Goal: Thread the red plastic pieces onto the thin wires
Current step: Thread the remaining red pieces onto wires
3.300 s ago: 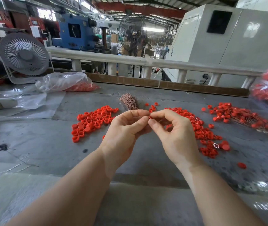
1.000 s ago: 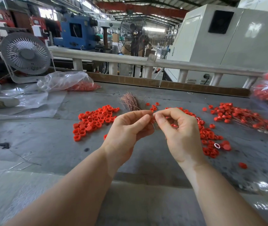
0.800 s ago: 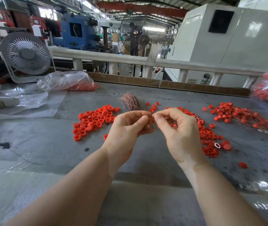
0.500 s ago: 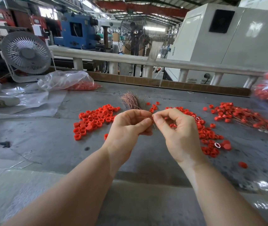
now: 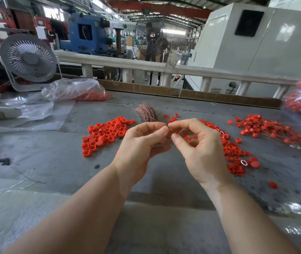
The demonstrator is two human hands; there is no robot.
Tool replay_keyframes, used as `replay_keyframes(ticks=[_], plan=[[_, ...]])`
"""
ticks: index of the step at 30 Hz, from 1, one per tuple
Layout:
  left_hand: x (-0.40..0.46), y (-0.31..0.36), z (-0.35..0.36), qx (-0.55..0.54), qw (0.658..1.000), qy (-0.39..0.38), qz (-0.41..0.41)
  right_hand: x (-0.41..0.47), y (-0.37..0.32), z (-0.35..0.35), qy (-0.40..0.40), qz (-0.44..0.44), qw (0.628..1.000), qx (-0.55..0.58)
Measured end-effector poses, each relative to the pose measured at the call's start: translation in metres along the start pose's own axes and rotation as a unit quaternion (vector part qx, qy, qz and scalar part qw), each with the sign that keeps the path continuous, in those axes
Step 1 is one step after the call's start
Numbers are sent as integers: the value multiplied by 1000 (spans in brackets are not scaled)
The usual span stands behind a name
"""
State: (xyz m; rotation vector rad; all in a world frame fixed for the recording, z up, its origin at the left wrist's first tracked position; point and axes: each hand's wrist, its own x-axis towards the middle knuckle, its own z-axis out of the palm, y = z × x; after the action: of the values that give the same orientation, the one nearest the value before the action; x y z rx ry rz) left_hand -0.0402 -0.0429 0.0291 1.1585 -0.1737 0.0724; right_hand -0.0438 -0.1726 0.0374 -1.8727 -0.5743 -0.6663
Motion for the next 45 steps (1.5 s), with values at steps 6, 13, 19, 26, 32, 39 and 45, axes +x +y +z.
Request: replay_keyframes(ticks=[6, 13, 19, 26, 32, 39, 45], plan=[[-3, 3, 3, 25, 999, 4, -24, 1, 2, 1, 2, -22, 1000, -5], [-4, 6, 3, -2, 1000, -19, -25, 4, 6, 0, 29, -21, 999, 6], [-5, 6, 3, 4, 1000, -22, 6, 4, 6, 0, 31, -28, 999, 21], [-7, 6, 5, 24, 999, -11, 35, 3, 4, 1, 16, -32, 999, 39], [-7, 7, 6, 28, 998, -25, 52, 3, 5, 2, -6, -20, 998, 61], [-9, 8, 7, 57, 994, -7, 95, 3, 7, 3, -11, -14, 998, 52], [-9, 8, 8, 98, 988, 18, 116, 2, 6, 2, 6, -35, 998, 47]])
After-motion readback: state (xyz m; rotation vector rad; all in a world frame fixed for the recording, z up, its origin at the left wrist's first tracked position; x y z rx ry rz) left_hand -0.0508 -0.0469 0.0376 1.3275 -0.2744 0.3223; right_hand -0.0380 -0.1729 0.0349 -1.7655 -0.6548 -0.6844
